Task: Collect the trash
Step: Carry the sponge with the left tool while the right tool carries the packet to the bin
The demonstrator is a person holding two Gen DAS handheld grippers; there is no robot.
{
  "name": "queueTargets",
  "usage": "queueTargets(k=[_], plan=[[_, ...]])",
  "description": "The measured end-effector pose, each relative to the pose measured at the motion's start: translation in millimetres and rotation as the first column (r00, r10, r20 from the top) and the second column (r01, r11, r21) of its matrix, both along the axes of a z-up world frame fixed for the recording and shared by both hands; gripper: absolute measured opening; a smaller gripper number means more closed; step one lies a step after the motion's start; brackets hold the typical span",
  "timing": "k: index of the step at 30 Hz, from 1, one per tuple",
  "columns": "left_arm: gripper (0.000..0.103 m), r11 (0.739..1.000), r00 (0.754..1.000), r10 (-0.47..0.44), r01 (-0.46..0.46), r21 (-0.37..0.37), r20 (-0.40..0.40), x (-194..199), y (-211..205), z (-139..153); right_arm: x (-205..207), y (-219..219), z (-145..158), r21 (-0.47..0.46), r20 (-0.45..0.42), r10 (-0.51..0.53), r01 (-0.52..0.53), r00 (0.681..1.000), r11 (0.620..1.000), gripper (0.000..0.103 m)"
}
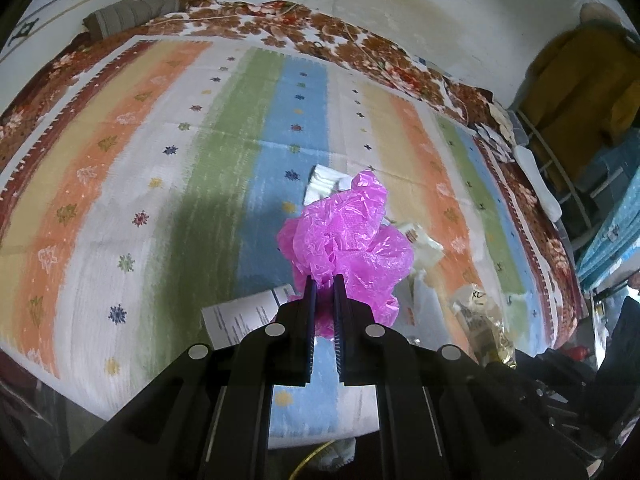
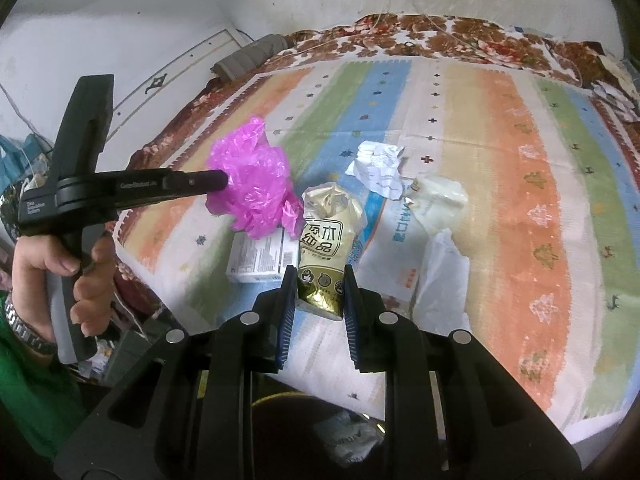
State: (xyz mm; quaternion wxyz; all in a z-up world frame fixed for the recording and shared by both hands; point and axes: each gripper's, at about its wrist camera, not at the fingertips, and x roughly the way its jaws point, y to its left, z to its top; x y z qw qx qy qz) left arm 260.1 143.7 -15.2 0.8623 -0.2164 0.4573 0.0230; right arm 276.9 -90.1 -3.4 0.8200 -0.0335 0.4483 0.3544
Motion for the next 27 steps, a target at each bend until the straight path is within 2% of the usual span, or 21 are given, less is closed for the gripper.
queueTargets(k=[7, 17, 27], plan=[[0.007, 1.0, 1.0, 0.009, -0.01, -0.028, -0.008, -26.1, -9.6, 11.1, -20.8, -12.1, 8.9, -0.038, 0.048, -0.01, 0.012, 0.999, 0.999, 0.021], [0.007, 0.998, 1.0, 0.0, 0.002, -0.055, 0.032, -70.5, -29.5, 26.8, -58.8, -43.7, 20.8, -0.023, 0.087, -0.041, 0.043, 0.995, 0.999, 0.021], [0.007, 0.999, 0.997, -0.048, 0.049, -0.02, 0.063, -112.4, -62.2, 32.2, -95.1, -70.3, 20.6, -0.034, 0.118, -0.075, 0.08, 0.99, 0.996, 0.021]])
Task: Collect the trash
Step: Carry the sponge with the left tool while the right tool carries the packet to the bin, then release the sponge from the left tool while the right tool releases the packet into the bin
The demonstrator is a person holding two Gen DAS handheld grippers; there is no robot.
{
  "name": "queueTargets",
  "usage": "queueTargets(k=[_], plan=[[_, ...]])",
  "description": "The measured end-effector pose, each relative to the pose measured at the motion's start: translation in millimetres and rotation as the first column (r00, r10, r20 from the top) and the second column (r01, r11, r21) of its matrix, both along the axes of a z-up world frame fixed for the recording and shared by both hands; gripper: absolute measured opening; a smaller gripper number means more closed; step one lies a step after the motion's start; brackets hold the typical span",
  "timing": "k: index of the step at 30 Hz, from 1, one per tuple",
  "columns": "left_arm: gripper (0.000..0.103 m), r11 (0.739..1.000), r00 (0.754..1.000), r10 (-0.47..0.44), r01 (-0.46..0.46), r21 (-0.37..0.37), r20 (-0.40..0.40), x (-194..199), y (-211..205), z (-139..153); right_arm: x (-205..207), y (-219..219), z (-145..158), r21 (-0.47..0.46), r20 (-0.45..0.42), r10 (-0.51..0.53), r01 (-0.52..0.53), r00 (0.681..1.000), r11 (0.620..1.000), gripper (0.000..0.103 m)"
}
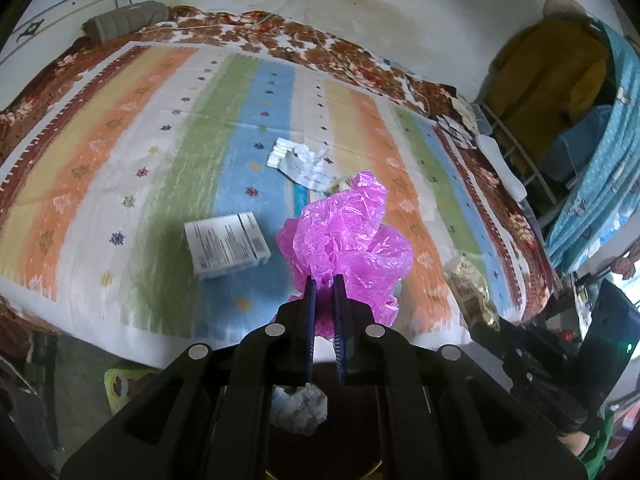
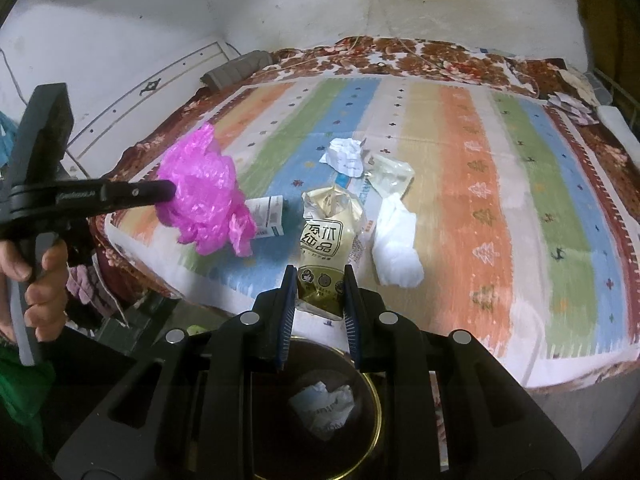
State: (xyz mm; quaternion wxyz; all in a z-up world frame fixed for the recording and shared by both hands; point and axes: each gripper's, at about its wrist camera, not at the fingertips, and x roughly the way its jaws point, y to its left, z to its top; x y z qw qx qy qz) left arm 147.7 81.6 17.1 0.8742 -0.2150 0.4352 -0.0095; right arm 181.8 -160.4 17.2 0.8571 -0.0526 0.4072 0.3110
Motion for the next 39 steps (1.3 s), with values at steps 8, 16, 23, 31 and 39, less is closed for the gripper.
queueTargets(k=[8, 16, 23, 31, 39], plan=[[0.007, 0.999, 0.999, -0.033, 0.033, 0.039, 0.001, -31.1, -25.2, -5.9, -26.4, -6.3, -7.5, -0.015, 0.007, -0.006, 0.006, 1.0, 1.0, 0.021], [0.007, 0.996, 0.997, -0.063, 0.065, 0.058, -0.034, -54.4, -46.7, -21.7, -52.7, -8.2, -22.2, -0.048, -0.012, 0.001, -0.002, 1.0, 0.999, 0.021], [0.007, 0.992, 0.992, -0.074, 0.084, 0.093, -0.104, -68.0, -65.7, -43.0, -72.5, -1.3, -44.0, -0.128, -0.052, 0.004, -0.01, 0.999, 0.992, 0.022], [0.008, 0.984, 0.975, -0.09, 0.119, 0.136, -0.202, -68.6, -81.6, -65.7, -80.9, 2.3, -76.2, -0.202, -0.158, -0.023, -0.009, 0.987, 0.979, 0.021], [0.008, 0.985, 0.971, -0.037, 0.076, 0.155, -0.237, -68.3, -78.1, -73.7, -77.8, 1.8, -88.5, -0.226, -0.216, -0.042, -0.008, 0.976, 0.974, 0.022]])
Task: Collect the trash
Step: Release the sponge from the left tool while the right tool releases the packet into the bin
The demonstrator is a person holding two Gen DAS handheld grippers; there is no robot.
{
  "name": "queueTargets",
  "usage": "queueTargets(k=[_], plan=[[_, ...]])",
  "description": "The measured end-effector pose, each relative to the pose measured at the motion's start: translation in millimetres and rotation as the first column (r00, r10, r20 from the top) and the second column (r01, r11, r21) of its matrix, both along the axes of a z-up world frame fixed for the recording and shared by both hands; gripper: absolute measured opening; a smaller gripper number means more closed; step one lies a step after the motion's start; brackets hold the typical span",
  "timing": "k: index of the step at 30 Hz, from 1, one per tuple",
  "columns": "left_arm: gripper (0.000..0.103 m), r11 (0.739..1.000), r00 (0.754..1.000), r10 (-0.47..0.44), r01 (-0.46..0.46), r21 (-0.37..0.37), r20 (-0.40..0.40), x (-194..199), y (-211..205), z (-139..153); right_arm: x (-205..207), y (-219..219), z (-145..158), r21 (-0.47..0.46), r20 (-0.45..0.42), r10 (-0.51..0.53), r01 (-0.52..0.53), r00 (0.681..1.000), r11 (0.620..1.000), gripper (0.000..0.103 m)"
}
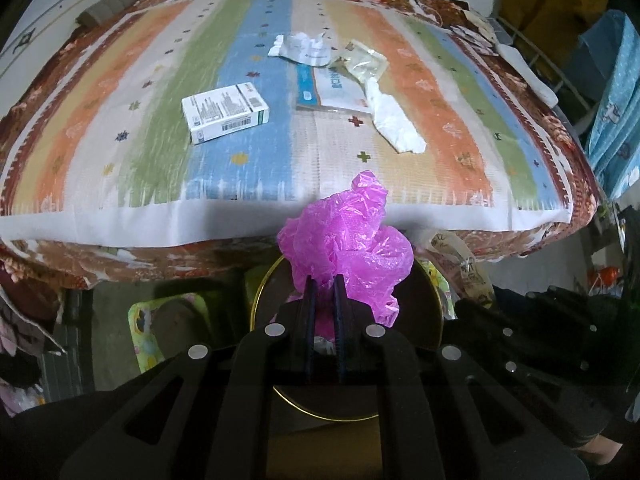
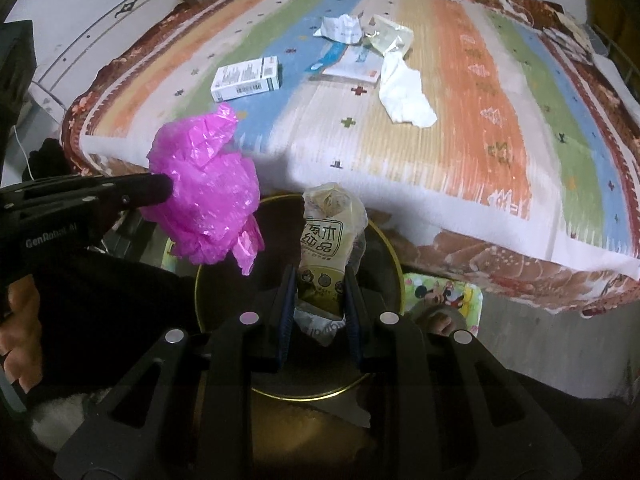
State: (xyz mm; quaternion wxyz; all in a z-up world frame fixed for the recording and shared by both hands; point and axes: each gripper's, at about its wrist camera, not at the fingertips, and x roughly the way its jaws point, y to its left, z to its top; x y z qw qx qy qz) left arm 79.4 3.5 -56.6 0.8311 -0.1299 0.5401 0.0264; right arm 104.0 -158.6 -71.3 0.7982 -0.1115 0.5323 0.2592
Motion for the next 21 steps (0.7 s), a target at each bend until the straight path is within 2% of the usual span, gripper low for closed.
queueTargets(k=[5, 6, 7, 8, 9, 14, 21], plan=[[0.009, 0.999, 1.0, -0.014, 0.013, -0.032, -0.011, 1.3, -1.0, -2.5, 0.3, 0.8, -4.2, -0.003, -0.027, -0.002, 0.002, 1.0, 1.0, 0.024], [0.012, 0.999, 1.0, -0.021, 0.02, -0.04, -0.014, 2.0, -2.1, -3.5, 0.9, 0.8, -4.9, 0.001, -0.037, -0.002, 0.002, 0.999, 1.0, 0.025], [0.022, 0.999, 1.0, -0.019, 0.019, -0.042, -0.015, 2.3, -2.4, -4.2, 1.9, 0.1, -5.1, 0.009, -0.044, -0.006, 0.006, 0.999, 1.0, 0.034], [0.028, 0.999, 1.0, -0.014, 0.014, -0.043, -0.014, 2.6, -1.8, -4.7, 3.0, -1.6, -3.6, 0.017, -0.041, -0.017, 0.018, 0.999, 1.0, 0.041], [0.035, 0.999, 1.0, -0.006, 0.005, -0.041, -0.012, 2.8, -0.3, -4.2, 3.7, -2.8, -2.4, 0.025, -0.04, -0.022, 0.023, 0.999, 0.999, 0.043], [0.043, 0.997, 0.999, 0.038, -0.037, -0.07, 0.005, 4.0, 9.7, 0.1, 5.9, -3.9, 0.5, 0.051, -0.045, -0.024, 0.026, 0.999, 0.998, 0.055], [0.057, 0.989, 0.994, 0.104, -0.098, -0.113, 0.045, 11.8, 31.2, 10.6, 13.8, -6.1, 8.7, 0.116, -0.048, -0.025, 0.031, 0.999, 0.993, 0.061]])
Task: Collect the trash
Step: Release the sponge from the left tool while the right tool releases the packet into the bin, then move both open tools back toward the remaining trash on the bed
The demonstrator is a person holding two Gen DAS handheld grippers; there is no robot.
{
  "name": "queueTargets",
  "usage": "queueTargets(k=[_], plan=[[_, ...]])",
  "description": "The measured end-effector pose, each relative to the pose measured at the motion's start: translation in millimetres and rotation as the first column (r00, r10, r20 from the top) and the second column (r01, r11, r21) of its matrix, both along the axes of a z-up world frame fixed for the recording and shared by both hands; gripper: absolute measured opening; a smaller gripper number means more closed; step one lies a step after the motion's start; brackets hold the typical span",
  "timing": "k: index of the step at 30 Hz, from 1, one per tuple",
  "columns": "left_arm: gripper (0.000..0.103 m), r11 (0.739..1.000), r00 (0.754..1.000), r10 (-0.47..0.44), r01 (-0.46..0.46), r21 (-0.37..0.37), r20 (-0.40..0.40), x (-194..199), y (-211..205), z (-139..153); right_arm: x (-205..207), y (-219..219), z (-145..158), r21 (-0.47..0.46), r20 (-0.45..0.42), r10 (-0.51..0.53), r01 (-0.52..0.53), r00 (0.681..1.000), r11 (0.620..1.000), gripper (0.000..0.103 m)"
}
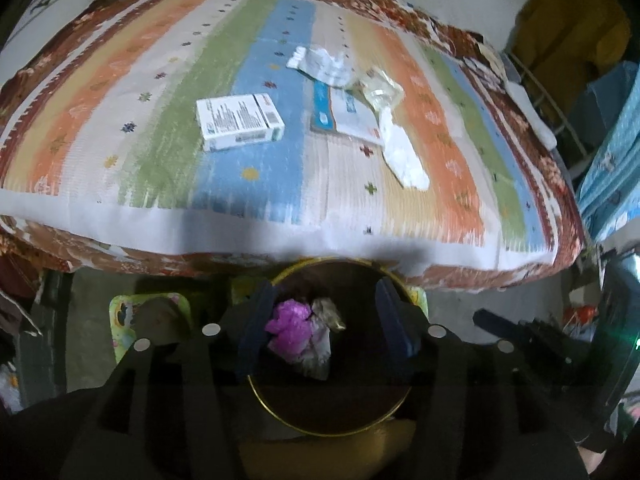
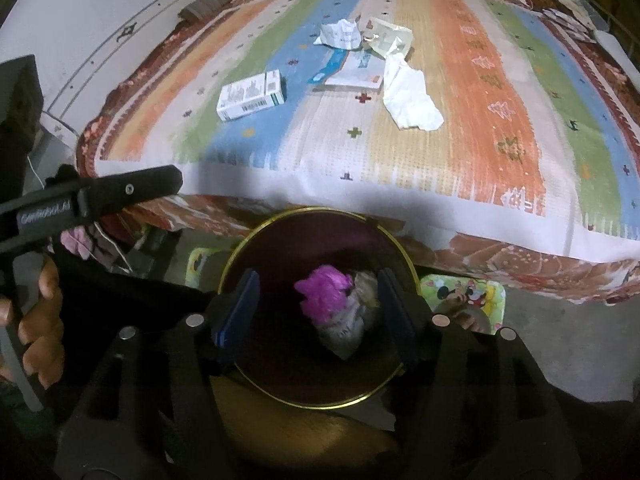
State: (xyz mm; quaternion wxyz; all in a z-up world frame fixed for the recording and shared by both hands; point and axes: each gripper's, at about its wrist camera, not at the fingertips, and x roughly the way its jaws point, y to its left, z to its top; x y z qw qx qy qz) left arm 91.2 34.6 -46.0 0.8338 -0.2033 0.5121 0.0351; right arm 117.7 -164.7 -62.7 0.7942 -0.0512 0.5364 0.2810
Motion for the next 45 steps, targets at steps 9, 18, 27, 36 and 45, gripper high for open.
queueTargets(k=[9, 18, 27, 36, 45], plan=[[0.077, 0.998, 0.998, 0.051, -0.053, 0.027, 0.047, 24.7, 26.5, 21.6, 16.7, 10.6, 25.2, 0.001, 0.1, 0.049, -0.049, 0.994, 0.999, 0.074], [0.093, 0.994, 0.995, 0.079, -0.084, 0.068, 0.064, 67.3, 42.8, 31.3, 67.3, 19.0, 47.0, -0.007, 0.169, 0.033, -0.033, 0.985, 0.999, 0.084], [0.097, 0.991, 0.99, 0.129, -0.13, 0.017, 0.056, 106.5, 63.2, 26.5, 106.3, 24.0, 58.4, 0.028, 0.199, -0.002, -0.003, 0.98, 1.0, 0.094], [0.097, 0.992, 0.99, 0.115, -0.119, 0.043, 0.08, 152.5, 68.3, 20.4, 145.1, 37.7, 56.2, 0.009, 0.24, -0.005, 0.003, 0.971, 1.0, 0.094], [0.097, 0.994, 0.99, 0.107, -0.108, 0.005, 0.094, 189.9, 81.8, 7.3, 185.4, 47.5, 48.2, 0.025, 0.257, -0.012, 0.006, 0.966, 1.0, 0.094]])
